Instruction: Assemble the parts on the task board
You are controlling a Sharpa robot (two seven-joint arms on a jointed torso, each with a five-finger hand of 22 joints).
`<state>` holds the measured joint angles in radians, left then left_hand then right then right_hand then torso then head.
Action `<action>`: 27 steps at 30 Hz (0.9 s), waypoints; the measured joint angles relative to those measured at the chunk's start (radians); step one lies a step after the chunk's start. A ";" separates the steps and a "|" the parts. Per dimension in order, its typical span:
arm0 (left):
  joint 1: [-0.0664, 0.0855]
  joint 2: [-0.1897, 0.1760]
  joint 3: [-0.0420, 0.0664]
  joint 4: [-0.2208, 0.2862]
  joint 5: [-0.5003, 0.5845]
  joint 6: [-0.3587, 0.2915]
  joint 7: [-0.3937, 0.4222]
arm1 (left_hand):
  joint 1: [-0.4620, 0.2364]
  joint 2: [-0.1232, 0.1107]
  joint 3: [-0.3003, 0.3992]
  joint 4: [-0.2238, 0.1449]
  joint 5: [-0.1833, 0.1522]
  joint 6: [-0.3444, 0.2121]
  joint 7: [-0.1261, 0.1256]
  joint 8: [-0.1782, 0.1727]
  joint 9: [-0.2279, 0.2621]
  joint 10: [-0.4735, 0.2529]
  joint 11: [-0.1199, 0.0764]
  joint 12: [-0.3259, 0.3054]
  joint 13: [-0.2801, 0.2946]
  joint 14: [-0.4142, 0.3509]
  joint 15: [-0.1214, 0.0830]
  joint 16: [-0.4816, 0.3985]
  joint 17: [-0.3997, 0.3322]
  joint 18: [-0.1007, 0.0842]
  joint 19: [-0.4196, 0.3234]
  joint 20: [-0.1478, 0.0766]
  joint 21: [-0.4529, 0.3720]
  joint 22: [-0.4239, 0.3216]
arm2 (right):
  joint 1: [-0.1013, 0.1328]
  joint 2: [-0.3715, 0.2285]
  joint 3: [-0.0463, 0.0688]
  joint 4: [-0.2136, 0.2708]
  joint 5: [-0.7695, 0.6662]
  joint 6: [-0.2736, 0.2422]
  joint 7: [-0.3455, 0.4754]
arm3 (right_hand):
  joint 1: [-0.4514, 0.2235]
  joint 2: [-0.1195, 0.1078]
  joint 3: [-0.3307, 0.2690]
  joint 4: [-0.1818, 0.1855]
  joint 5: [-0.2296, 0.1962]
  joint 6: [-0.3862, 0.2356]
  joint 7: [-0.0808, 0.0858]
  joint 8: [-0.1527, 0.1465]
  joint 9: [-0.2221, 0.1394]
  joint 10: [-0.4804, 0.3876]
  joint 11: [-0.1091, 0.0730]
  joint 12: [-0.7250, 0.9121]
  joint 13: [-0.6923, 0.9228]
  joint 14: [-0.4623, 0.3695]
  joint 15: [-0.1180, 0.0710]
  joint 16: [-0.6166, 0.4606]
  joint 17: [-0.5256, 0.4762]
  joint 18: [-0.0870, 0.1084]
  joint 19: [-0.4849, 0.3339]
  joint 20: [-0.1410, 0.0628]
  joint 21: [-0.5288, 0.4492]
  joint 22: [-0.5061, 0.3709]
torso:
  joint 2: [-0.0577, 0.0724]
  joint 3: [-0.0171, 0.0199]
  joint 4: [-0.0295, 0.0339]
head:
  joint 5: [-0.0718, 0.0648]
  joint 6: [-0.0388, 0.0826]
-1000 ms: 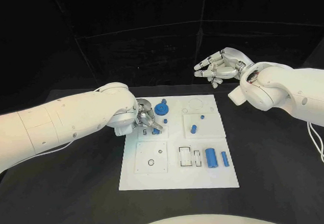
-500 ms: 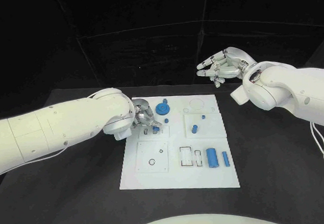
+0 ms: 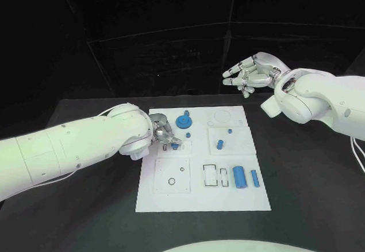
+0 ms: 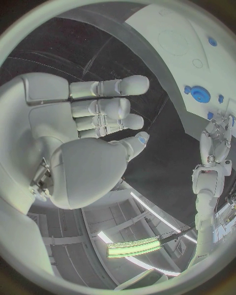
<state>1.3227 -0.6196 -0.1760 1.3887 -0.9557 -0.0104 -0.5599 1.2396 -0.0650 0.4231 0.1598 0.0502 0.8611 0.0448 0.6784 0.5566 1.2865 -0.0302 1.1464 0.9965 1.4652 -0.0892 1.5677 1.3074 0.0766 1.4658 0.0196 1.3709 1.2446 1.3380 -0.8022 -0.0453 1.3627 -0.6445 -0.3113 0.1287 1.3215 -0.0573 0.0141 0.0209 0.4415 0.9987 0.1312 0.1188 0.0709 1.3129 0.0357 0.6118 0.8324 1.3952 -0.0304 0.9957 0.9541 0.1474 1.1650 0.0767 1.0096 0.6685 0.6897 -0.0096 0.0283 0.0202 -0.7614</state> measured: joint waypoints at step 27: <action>0.001 0.000 0.004 -0.004 -0.027 0.058 -0.023 | -0.031 -0.019 0.053 0.006 0.000 0.000 0.001 0.018 0.017 0.004 -0.004 0.004 0.002 0.000 0.000 0.000 0.000 0.000 0.000 0.000 0.000 0.009 | 0.000 0.002 0.000 0.009 -0.010 0.000 0.001 | 0.000 0.000 0.000 0.000 0.000 0.000 0.000 0.000 -0.001 0.000 0.000 0.000 0.000 0.000 0.000 0.000 0.000 0.000 0.000 0.000 0.000 0.000 | 0.000 -0.0005 -0.0002 | 0.000 -0.002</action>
<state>1.3234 -0.6196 -0.1725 1.3851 -0.9828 0.0480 -0.5831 1.2089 -0.0838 0.4757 0.1656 0.0499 0.8611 0.0454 0.6966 0.5737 1.2903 -0.0340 1.1506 0.9988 1.4652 -0.0892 1.5677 1.3074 0.0766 1.4658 0.0197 1.3710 1.2536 1.3378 -0.8001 -0.0454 1.3719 -0.6540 -0.3115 0.1296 1.3215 -0.0574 0.0141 0.0209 0.4415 0.9987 0.1311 0.1188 0.0702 1.3129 0.0358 0.6118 0.8325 1.3953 -0.0305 0.9958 0.9543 0.1474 1.1650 0.0768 1.0097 0.6687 0.6902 -0.0101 0.0281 0.0198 -0.7633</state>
